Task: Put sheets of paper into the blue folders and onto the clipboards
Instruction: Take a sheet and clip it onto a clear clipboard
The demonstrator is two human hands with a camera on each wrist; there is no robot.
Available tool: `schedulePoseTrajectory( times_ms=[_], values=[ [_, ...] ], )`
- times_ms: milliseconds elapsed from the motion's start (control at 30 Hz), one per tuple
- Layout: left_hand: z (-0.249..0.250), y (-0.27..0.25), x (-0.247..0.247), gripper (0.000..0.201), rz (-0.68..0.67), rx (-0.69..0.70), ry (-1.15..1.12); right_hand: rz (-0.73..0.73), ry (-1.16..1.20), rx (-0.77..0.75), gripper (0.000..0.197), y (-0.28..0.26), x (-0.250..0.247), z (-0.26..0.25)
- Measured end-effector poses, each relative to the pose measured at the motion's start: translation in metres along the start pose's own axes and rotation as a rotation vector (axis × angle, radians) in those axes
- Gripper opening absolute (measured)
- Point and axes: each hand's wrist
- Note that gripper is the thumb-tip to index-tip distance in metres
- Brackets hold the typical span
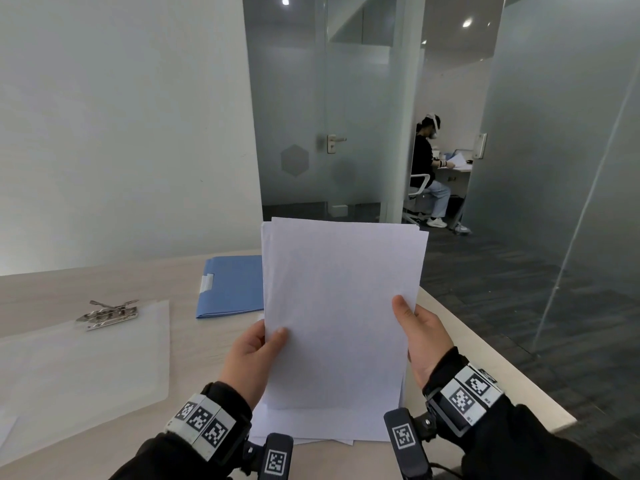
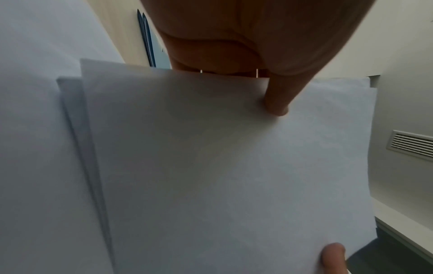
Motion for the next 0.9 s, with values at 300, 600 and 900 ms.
schedulePoseTrajectory(
  times_ms=[300, 600, 900],
  values=[
    [-0.005, -0.001, -0.004, 0.037, -0.044, -0.041, -0.137, -0.097, 0.075, 0.093, 0.079, -0.006, 0.001, 0.002],
    [-0.005, -0.007, 0.004, 0.019, -0.07, -0.127, -0.024, -0.093, 0.057, 0.116, 0.075, -0.011, 0.001, 0.009],
    [0.018, -0.007, -0.023, 0.017, 0.088, -0.041, -0.019, -0.153, -0.042, 0.1, 0.032, -0.012, 0.034, -0.001]
  ],
)
Point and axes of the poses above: each hand's wrist, its own y-axis towards the middle knuckle, its own x-axis out of the palm, z = x × y, and after that the axes turned 10 degrees about x, right-handed
